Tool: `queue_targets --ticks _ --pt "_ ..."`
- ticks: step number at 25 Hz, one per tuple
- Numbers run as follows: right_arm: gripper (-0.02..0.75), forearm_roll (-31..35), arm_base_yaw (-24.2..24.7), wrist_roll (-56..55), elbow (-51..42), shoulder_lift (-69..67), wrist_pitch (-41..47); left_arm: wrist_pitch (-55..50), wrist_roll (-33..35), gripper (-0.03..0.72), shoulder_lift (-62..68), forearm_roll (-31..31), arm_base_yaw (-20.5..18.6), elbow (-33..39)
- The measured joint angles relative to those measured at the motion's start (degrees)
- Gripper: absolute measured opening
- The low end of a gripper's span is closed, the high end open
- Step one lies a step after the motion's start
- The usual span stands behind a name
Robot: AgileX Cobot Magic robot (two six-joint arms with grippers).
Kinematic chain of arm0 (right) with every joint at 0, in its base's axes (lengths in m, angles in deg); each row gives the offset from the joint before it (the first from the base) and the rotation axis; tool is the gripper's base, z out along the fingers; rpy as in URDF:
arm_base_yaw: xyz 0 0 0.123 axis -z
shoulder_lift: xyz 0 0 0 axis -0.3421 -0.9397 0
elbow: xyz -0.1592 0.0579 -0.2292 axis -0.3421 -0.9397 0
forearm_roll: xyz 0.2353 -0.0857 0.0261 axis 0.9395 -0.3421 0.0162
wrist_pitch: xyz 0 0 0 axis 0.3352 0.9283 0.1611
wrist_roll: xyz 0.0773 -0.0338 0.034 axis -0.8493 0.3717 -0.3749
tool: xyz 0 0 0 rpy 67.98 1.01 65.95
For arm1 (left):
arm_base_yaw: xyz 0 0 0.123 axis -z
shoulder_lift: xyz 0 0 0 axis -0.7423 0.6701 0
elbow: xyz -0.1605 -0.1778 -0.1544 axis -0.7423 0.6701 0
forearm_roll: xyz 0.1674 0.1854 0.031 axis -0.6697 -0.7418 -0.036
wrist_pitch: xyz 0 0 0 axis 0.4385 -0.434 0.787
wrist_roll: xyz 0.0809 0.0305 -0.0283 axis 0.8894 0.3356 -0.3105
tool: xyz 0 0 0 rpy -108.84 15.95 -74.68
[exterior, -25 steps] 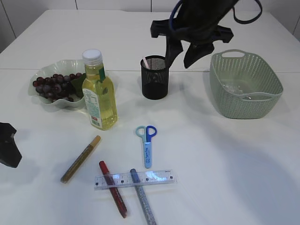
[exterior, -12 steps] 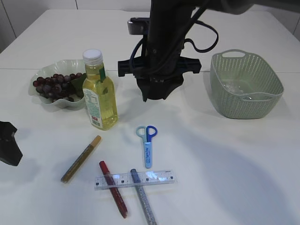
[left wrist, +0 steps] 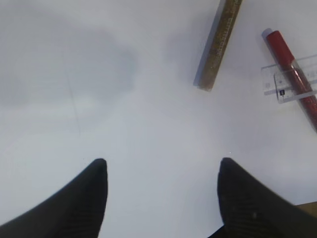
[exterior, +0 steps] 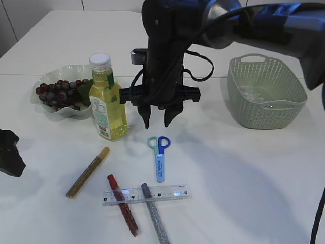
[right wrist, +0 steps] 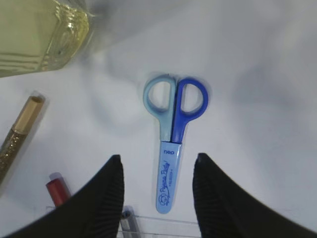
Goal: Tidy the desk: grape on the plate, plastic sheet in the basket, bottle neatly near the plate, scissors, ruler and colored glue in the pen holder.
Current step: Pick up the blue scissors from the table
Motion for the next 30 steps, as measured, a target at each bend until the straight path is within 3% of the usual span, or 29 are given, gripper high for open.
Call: queue_targets --ticks 15,30 --pt "0.37 3.38 0.0 -0.38 0.37 -6.38 -0.22 0.84 0.0 0.489 0.0 0.0 0.0 0.0" --pt "0.368 1.98 0.0 -0.47 0.37 -7.34 -0.44 0.84 0.0 0.489 0.0 0.0 0.0 0.0"
